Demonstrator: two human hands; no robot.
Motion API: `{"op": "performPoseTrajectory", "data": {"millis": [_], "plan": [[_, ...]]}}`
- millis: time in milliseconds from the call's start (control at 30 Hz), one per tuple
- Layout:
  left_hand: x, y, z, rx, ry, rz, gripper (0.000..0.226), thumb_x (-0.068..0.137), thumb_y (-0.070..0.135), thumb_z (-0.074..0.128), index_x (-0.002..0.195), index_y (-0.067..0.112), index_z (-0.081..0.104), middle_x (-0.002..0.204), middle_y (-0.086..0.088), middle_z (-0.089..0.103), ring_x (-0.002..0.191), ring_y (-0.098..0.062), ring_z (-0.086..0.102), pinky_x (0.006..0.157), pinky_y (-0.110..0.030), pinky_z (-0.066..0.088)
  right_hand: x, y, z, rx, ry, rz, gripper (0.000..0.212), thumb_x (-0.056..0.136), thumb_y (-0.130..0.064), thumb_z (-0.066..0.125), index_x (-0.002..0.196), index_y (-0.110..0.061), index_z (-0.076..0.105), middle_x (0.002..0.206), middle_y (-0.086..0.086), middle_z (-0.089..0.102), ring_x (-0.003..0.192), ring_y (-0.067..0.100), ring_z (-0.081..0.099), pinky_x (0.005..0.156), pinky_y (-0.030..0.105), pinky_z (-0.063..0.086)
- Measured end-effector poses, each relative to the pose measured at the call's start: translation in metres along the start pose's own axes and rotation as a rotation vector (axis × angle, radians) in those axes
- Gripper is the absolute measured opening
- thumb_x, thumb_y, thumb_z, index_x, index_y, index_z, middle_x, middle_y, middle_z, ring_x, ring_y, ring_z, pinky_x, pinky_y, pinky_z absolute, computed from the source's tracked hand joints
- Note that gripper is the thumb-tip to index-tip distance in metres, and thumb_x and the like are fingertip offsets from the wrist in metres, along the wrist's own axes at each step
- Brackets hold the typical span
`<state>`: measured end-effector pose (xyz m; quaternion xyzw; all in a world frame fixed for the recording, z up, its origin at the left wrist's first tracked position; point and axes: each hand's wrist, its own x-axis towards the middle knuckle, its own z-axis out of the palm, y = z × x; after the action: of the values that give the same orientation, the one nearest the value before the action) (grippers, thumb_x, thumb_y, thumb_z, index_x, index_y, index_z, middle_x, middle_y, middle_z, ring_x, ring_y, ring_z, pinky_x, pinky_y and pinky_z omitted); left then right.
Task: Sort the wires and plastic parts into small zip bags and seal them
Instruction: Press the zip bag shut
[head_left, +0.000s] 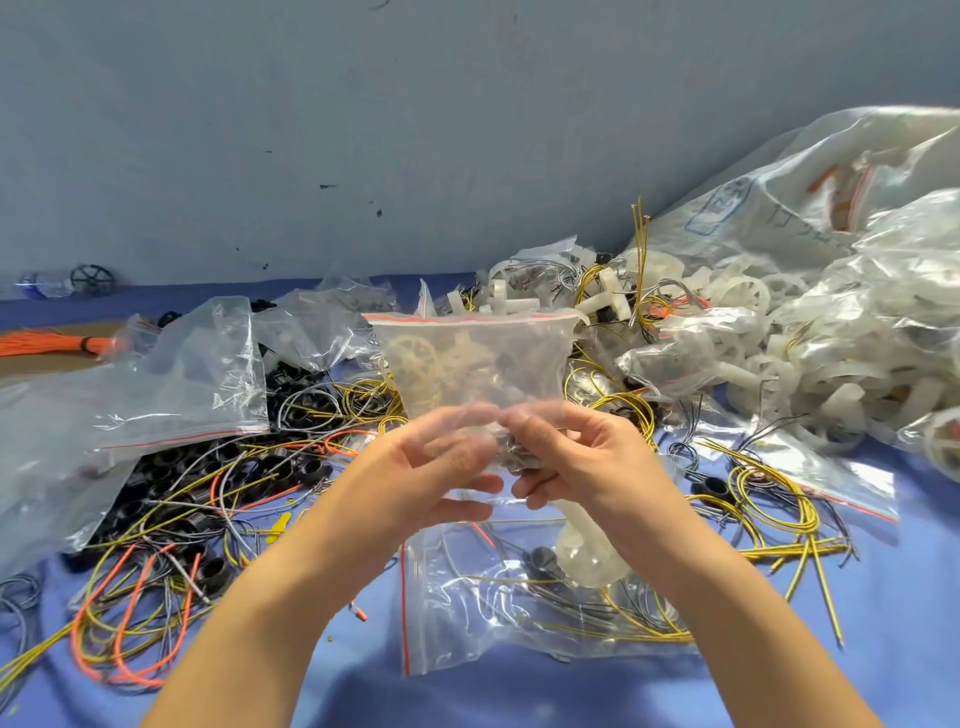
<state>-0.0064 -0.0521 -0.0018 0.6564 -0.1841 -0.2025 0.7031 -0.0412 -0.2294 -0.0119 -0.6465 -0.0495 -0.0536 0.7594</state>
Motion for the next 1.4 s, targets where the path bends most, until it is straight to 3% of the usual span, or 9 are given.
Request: {"op": "performPoseTrajectory", "data": {"millis": [167,267,333,500,700,900,1133,1233,1400], "plan": [[0.008,-0.002,0.001,-0.063,0.147,-0.003,0.017,0.083,0.011,0.067,0.098,0.008,0.075,0.086,-0.02,0.071,0.068,-0.02,0.069,0.061,-0.019,0.055,0.001,0.004,-0.003,-0.035,-0.02,0.015,0.027,0.077,-0.03,0.072,0.1,-0.015,0.072,0.089,0.012,0.073,0.071,0.018,0.068,0.063,0.022,0.054],[0.009,-0.001,0.002,-0.181,0.14,-0.039,0.017,0.079,0.014,0.067,0.091,0.006,0.077,0.078,-0.016,0.071,0.061,-0.016,0.068,0.055,-0.017,0.054,-0.001,0.003,-0.006,-0.076,-0.143,-0.049,0.038,0.08,-0.015,0.074,0.117,-0.014,0.064,0.101,-0.002,0.073,0.082,0.01,0.068,0.075,0.02,0.053],[0.007,0.0,0.0,-0.208,0.106,-0.053,0.025,0.074,0.019,0.069,0.094,0.004,0.076,0.081,-0.014,0.072,0.062,-0.016,0.069,0.054,-0.017,0.053,-0.002,0.001,-0.007,-0.065,-0.143,-0.082,0.037,0.082,-0.006,0.073,0.117,-0.01,0.062,0.095,-0.002,0.073,0.078,0.008,0.067,0.074,0.018,0.052],[0.004,-0.003,-0.004,-0.036,-0.001,0.003,0.031,0.08,0.028,0.072,0.109,0.017,0.072,0.098,-0.008,0.072,0.085,-0.018,0.068,0.068,-0.026,0.055,-0.001,0.0,-0.006,-0.108,-0.015,-0.113,0.026,0.075,-0.018,0.075,0.1,-0.012,0.07,0.075,0.001,0.073,0.067,0.011,0.067,0.064,0.019,0.053],[0.007,-0.005,0.0,-0.101,0.069,0.042,0.029,0.072,0.022,0.074,0.098,0.01,0.074,0.087,-0.012,0.072,0.074,-0.021,0.069,0.068,-0.023,0.056,-0.001,0.004,-0.006,-0.264,0.07,-0.089,0.035,0.074,-0.043,0.074,0.092,-0.014,0.071,0.077,0.005,0.074,0.063,0.016,0.067,0.056,0.023,0.051],[0.008,-0.006,-0.001,-0.195,0.043,-0.015,0.022,0.078,0.023,0.072,0.093,0.008,0.077,0.088,-0.013,0.073,0.069,-0.017,0.069,0.06,-0.02,0.055,-0.002,0.003,-0.009,-0.155,-0.102,-0.107,0.033,0.084,-0.007,0.072,0.115,-0.015,0.062,0.086,-0.004,0.072,0.073,0.007,0.066,0.067,0.017,0.05],[0.004,-0.007,-0.008,0.115,-0.051,0.123,0.038,0.079,0.021,0.072,0.116,0.027,0.067,0.113,-0.008,0.07,0.086,-0.021,0.068,0.072,-0.031,0.057,0.0,0.0,-0.009,-0.169,0.008,-0.063,0.024,0.076,-0.028,0.075,0.096,-0.017,0.071,0.07,0.011,0.071,0.058,0.02,0.066,0.052,0.024,0.052],[-0.004,-0.007,-0.019,0.129,-0.066,0.198,0.035,0.08,0.019,0.074,0.114,0.022,0.07,0.109,-0.006,0.072,0.092,-0.016,0.069,0.07,-0.026,0.055,0.001,0.0,-0.002,-0.063,-0.1,0.019,0.015,0.076,-0.024,0.075,0.09,-0.018,0.075,0.077,0.011,0.074,0.062,0.018,0.069,0.055,0.022,0.053],[-0.019,-0.011,-0.038,0.04,0.012,0.272,0.041,0.072,0.022,0.077,0.113,0.016,0.072,0.094,-0.013,0.074,0.077,-0.023,0.069,0.062,-0.027,0.053,-0.002,-0.003,0.012,0.093,-0.279,0.11,0.016,0.082,-0.024,0.073,0.098,-0.023,0.076,0.095,0.019,0.074,0.077,0.019,0.073,0.066,0.02,0.056]]}}
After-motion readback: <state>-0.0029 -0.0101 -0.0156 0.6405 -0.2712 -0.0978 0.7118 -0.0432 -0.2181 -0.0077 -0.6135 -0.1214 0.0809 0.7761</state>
